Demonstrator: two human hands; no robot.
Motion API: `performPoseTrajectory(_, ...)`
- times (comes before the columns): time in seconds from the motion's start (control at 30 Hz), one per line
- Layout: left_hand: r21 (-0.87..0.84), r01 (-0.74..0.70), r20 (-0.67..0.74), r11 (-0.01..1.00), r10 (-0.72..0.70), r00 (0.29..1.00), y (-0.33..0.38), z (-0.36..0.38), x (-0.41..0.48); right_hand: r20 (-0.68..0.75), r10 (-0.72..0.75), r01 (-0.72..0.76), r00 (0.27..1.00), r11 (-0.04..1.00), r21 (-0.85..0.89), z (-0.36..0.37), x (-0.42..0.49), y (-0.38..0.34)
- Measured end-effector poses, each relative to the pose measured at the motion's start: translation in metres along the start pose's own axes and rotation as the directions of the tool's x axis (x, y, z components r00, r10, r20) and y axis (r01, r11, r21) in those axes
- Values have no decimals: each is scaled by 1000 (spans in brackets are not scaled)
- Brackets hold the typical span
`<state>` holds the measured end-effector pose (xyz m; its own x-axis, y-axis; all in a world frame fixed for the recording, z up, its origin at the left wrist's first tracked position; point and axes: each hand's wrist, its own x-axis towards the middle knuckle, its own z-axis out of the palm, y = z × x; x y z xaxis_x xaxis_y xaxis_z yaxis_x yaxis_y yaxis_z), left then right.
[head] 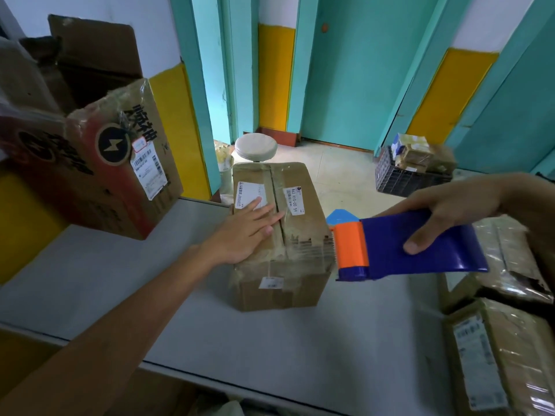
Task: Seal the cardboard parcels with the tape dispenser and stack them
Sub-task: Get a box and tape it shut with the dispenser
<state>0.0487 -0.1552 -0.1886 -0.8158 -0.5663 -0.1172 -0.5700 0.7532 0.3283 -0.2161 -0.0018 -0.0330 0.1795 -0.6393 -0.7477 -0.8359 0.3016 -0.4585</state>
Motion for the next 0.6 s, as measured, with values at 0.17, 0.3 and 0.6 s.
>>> performPoseTrajectory(0.17, -31, -40, -8, 999, 40, 999, -8, -1, 3, 19, -29, 28, 999, 999, 36, 0, -6, 14)
performPoseTrajectory(0.3, -10, -50, 27, 999, 51, 998, -12, -3, 4, 6, -30, 29, 1000, 999, 45, -5, -19, 21)
performPoseTrajectory(0.6, -38, -123, 53, 992, 125, 991, -23, -9, 10, -18, 15, -14, 1000, 996, 84, 6, 1, 34)
